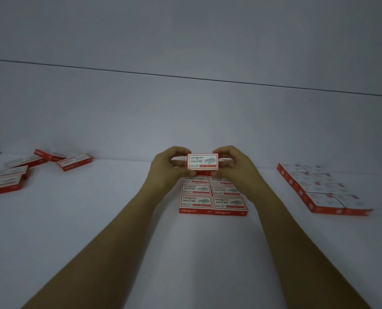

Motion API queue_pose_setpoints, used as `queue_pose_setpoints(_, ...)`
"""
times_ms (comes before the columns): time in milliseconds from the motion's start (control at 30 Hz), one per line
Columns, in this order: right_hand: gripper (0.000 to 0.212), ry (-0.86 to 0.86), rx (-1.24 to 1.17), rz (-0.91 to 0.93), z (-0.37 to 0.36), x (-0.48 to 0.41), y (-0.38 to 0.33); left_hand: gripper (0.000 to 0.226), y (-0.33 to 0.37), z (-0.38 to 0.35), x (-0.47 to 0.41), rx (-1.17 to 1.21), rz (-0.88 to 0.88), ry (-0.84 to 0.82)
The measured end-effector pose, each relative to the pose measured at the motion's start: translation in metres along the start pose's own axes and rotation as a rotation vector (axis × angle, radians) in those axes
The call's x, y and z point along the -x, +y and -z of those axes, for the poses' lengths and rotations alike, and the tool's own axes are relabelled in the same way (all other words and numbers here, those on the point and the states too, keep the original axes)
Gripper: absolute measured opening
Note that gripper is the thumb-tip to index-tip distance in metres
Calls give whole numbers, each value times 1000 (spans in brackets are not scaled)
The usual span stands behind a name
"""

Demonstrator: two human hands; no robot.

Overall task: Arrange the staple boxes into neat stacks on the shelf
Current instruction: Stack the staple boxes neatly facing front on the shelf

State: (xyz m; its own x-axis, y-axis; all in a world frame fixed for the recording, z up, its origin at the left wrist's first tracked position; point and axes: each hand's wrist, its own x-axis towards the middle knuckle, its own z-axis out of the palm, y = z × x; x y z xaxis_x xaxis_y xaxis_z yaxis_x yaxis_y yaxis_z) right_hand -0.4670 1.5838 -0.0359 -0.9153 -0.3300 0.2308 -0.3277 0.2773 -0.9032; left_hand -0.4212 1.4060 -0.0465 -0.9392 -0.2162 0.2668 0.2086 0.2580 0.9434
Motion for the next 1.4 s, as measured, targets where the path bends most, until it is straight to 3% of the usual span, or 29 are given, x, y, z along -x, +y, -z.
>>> queue_pose_setpoints(300, 47, -6, 89, 6, 0, 6, -18, 36, 23, 2, 4, -94, 27, 26)
queue_pose_setpoints(400, 56, -35, 205, 31, -1, 11, -28, 35, 31, 7, 7, -129, 52, 12)
queue_pose_setpoints(567, 44, -24, 352, 62, -5, 18, -28, 36, 35, 15, 15, -210, 76, -25)
queue_pose_setpoints(800, 50, -86, 564, -9, -15, 22, -16, 44, 14, 22, 23, -380, 204, -36)
queue_pose_setpoints(1167, 44, -2, 591, -58, -26, 12, -10, 31, 5, 3, 15, -407, 199, -145)
queue_pose_setpoints(1400, 37, -19, 637, -20, -27, 11, -12, 25, 0, -2, 8, -444, 177, -112)
